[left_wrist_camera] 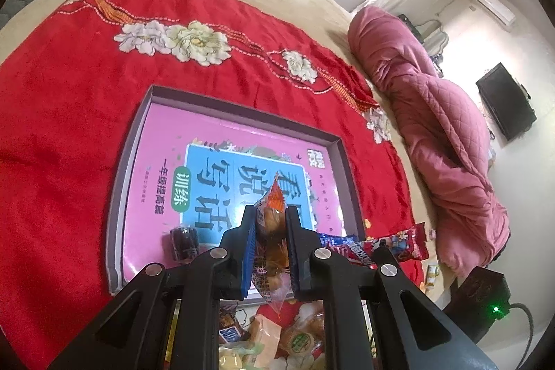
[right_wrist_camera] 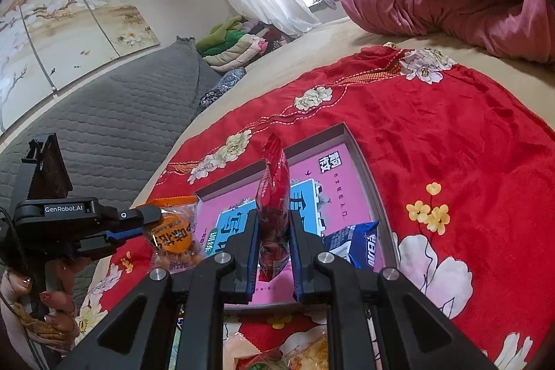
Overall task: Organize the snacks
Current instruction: 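Lift the orange-striped bag and red packet over the box with both grippers, then lower both snacks into the box and open both grippers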
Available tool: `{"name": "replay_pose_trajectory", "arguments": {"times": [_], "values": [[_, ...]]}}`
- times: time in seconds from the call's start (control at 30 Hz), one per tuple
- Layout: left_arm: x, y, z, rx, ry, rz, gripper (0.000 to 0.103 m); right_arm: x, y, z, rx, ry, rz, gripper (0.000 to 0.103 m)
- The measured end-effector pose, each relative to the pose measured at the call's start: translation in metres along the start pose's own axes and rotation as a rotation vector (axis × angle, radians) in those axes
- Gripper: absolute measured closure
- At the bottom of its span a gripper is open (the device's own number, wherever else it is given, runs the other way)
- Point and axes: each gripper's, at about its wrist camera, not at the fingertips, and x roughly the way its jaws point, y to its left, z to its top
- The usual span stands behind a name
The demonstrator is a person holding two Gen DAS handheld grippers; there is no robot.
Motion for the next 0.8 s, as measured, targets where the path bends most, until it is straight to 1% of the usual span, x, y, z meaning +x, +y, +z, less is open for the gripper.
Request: {"name": "replay_pose_trajectory", "arguments": {"times": [0.23,0.5,0.67,0.8], "values": [[0.015,0.003,-0.008,0.005,0.028,0.01,0.087,0.006,0.001,-0.004,-0.011,0.025,0.004,0.087],[0.025,-0.002,-0.011,0.025,0.034,0.032,0.087,0.008,-0.002,-0.007,-0.005,0.037,0.002,0.087],[0.028,-0.005,-0.015,0.066,0.037,0.074,0.087,0.011,-0.004,-0.008,-0.002,0.05,0.0,0.087],[0.03,-0.001,-0.014,0.055,0.041,0.074,0.086,0.014,-0.003,-0.01,-0.009,0.061,-0.013,0.087]]}}
